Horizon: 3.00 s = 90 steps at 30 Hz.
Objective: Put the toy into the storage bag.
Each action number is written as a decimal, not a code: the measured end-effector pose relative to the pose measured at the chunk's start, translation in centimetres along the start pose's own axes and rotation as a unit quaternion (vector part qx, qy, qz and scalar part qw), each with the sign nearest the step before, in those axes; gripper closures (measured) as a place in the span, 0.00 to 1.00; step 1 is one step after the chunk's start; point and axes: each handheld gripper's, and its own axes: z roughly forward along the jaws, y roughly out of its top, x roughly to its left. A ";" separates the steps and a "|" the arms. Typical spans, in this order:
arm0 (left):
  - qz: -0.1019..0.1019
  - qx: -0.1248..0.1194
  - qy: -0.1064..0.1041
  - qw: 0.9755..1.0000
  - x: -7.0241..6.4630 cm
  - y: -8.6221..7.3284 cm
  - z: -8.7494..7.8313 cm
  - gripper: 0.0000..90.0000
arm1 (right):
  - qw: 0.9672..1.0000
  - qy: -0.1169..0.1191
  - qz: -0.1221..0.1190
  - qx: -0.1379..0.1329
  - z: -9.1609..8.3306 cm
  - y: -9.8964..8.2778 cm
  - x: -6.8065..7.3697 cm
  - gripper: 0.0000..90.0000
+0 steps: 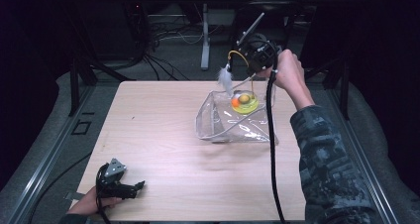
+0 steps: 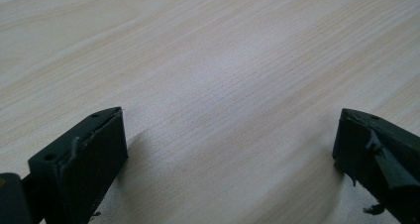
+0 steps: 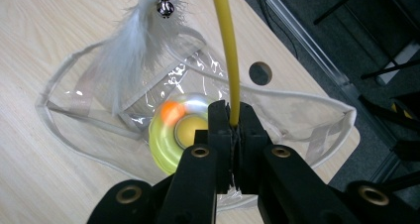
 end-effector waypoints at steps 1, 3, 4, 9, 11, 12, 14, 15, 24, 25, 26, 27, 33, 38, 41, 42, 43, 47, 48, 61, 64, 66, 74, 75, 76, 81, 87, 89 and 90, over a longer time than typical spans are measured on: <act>0.000 0.000 0.000 1.000 0.0 0.0 0.0 0.00 | 1.000 0.001 0.000 0.003 0.3 -0.2 0.0 0.98; 0.000 0.000 0.000 1.000 0.0 0.0 0.0 0.00 | 1.000 0.004 -0.001 0.008 0.7 -0.6 0.0 0.98; 0.000 0.000 0.000 1.000 0.0 0.0 0.0 0.00 | 1.000 0.006 -0.001 0.012 0.9 -0.8 0.1 0.98; 0.000 0.000 0.000 1.000 0.0 0.0 0.0 0.00 | 1.000 0.011 0.007 0.023 2.2 -1.9 -0.1 0.98; 0.000 0.000 0.000 1.000 0.0 0.0 0.0 0.00 | 0.999 0.011 0.009 0.033 2.8 -2.4 -0.2 0.98; 0.000 0.000 0.000 1.000 0.0 0.0 0.0 0.00 | 0.999 0.013 0.011 0.036 3.0 -2.7 -0.3 0.98; 0.001 0.000 0.000 1.000 0.0 0.0 0.0 0.00 | 0.999 0.014 0.014 0.041 3.6 -3.1 -0.3 0.98; 0.000 0.000 0.000 1.000 0.0 0.0 0.0 0.00 | 0.999 0.016 0.018 0.039 4.0 -3.4 -0.3 0.98; 0.000 0.000 0.000 1.000 0.0 0.0 0.0 0.00 | 0.997 0.014 0.028 0.077 6.8 -5.1 -0.2 0.98; 0.000 0.000 0.000 1.000 0.0 0.0 0.0 0.00 | 0.996 0.011 0.031 0.084 7.2 -5.4 -0.2 0.98; 0.000 0.000 0.000 1.000 0.0 0.0 0.0 0.00 | 0.996 0.011 0.033 0.086 7.4 -5.5 -0.3 0.98; 0.000 0.000 0.000 1.000 0.0 0.0 0.0 0.00 | 0.995 0.010 0.033 0.089 7.6 -5.7 -0.3 0.98; 0.000 0.000 0.000 1.000 0.0 0.0 0.0 0.00 | 0.993 0.010 0.048 0.108 8.7 -6.3 -0.5 0.98; 0.000 0.000 0.000 1.000 0.0 0.0 0.0 0.00 | 0.992 0.004 0.054 0.114 8.9 -6.4 -0.5 0.95; 0.001 0.000 0.000 1.000 0.0 0.0 0.0 0.00 | 0.993 0.006 0.064 0.096 8.3 -6.4 -0.6 0.87; 0.001 0.000 0.000 1.000 0.0 0.0 0.0 0.00 | 0.994 0.009 0.071 0.087 7.9 -6.4 -0.7 0.84; 0.001 0.000 0.000 1.000 0.0 0.0 0.0 0.00 | 0.994 0.013 0.073 0.081 7.5 -6.4 -0.8 0.81; 0.001 0.000 0.000 1.000 0.0 0.0 0.0 0.00 | 0.995 0.024 0.086 0.039 5.6 -6.6 -1.2 0.62; 0.001 0.000 0.000 1.000 0.0 0.0 0.0 0.00 | 0.995 0.025 0.088 0.028 5.2 -6.6 -1.3 0.56; 0.001 0.000 0.000 1.000 0.0 0.0 0.0 0.00 | 0.993 -0.002 0.111 -0.039 0.3 -10.1 -2.1 0.16; 0.001 0.000 0.000 1.000 0.0 0.0 0.0 0.00 | 0.992 -0.001 0.114 -0.047 0.1 -11.1 -2.1 0.13; 0.001 0.000 0.000 1.000 0.0 0.0 0.0 0.00 | 0.992 -0.009 0.116 -0.048 0.0 -12.2 -2.1 0.08; 0.000 -0.001 0.001 1.000 0.0 0.0 0.0 0.00 | 0.990 -0.015 0.134 -0.041 1.3 -16.7 -1.4 0.00; 0.000 -0.001 0.001 1.000 0.0 0.0 0.0 0.00 | 0.990 -0.017 0.137 -0.040 1.7 -17.4 -1.2 0.00; 0.001 -0.001 0.001 1.000 0.0 0.0 0.0 0.00 | 0.989 -0.019 0.139 -0.039 1.9 -17.9 -1.1 0.00; 0.000 -0.001 0.001 1.000 0.0 0.0 0.0 0.00 | 0.988 -0.012 0.154 -0.028 4.0 -20.8 -0.5 0.00; 0.001 -0.001 0.001 1.000 0.0 0.0 0.0 0.00 | 0.985 -0.002 0.172 -0.005 6.4 -23.6 -0.3 0.00; 0.001 -0.001 0.001 1.000 0.0 0.0 0.0 0.00 | 0.984 0.000 0.176 0.000 6.9 -24.3 -0.3 0.00; 0.001 -0.001 0.001 1.000 0.0 0.0 0.0 0.00 | 0.984 0.000 0.178 0.004 7.1 -24.6 -0.3 0.00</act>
